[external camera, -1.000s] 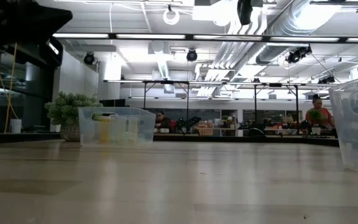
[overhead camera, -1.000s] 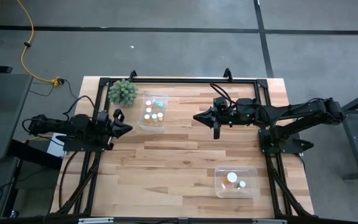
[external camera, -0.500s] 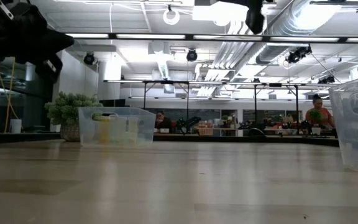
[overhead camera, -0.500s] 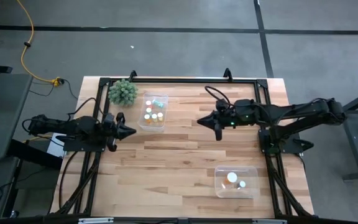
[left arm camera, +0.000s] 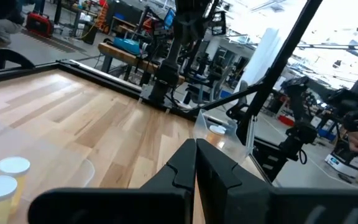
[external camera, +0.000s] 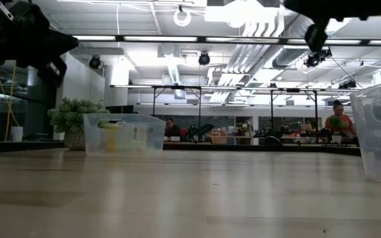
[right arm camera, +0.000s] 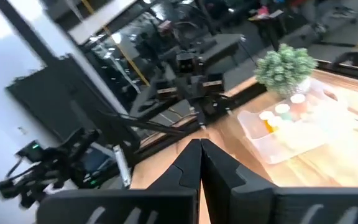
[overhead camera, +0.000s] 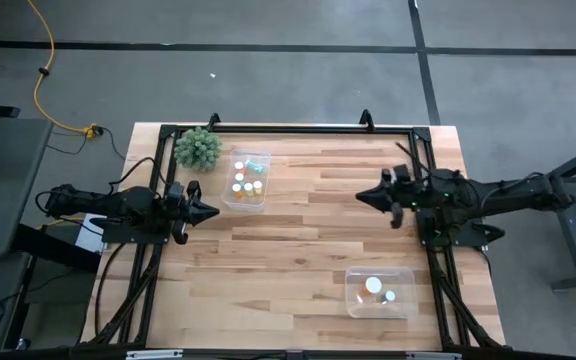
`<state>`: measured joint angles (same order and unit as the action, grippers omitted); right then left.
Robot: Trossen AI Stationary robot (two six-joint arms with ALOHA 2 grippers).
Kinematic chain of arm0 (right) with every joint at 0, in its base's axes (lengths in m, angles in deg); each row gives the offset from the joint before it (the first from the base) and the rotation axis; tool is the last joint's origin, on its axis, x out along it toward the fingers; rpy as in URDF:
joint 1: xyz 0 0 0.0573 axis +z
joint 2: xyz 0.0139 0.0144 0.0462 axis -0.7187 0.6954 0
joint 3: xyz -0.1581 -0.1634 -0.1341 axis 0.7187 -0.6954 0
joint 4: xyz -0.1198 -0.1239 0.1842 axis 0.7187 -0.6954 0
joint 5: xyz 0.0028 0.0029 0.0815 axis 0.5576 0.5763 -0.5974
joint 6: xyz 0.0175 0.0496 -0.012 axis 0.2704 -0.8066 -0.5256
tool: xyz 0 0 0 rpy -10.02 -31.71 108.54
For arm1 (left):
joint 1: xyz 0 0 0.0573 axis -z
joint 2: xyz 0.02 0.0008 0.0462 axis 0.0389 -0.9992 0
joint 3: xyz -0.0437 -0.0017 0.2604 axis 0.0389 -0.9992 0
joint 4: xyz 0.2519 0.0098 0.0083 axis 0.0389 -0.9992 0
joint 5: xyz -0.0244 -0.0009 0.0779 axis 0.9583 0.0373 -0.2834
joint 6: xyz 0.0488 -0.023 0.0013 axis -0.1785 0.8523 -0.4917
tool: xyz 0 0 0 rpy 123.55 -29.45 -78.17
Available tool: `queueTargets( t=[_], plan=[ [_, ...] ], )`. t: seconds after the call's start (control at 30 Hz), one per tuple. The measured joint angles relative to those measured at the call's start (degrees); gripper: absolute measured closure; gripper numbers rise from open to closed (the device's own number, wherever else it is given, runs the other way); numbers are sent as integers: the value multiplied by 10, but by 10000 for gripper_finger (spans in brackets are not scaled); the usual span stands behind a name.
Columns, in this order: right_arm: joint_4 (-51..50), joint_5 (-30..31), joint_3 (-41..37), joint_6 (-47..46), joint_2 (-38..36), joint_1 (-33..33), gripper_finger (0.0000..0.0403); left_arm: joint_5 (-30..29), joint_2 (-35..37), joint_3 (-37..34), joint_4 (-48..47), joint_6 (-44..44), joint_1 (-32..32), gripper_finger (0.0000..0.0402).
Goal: Pick and place medicine bottles into bin by pill shape (circle, oval)
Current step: Return to Home Position
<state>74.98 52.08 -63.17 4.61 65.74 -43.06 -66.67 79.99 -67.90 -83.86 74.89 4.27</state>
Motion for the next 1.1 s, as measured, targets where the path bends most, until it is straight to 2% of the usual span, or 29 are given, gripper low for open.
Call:
queueTargets(
  t=[0.3,0.6,0.93,1.1],
  plan=[
    [5,0,-107,54,-180,60,403,0,0,0,0,0,0,398],
    [-1,4,-191,71,-342,53,403,-1,0,0,0,0,0,398],
    [-48,1,-199,143,-351,19,403,-1,-2,0,0,0,0,398],
    [-16,-1,-230,145,-351,-7,403,-1,-2,0,1,0,0,398]
  ],
)
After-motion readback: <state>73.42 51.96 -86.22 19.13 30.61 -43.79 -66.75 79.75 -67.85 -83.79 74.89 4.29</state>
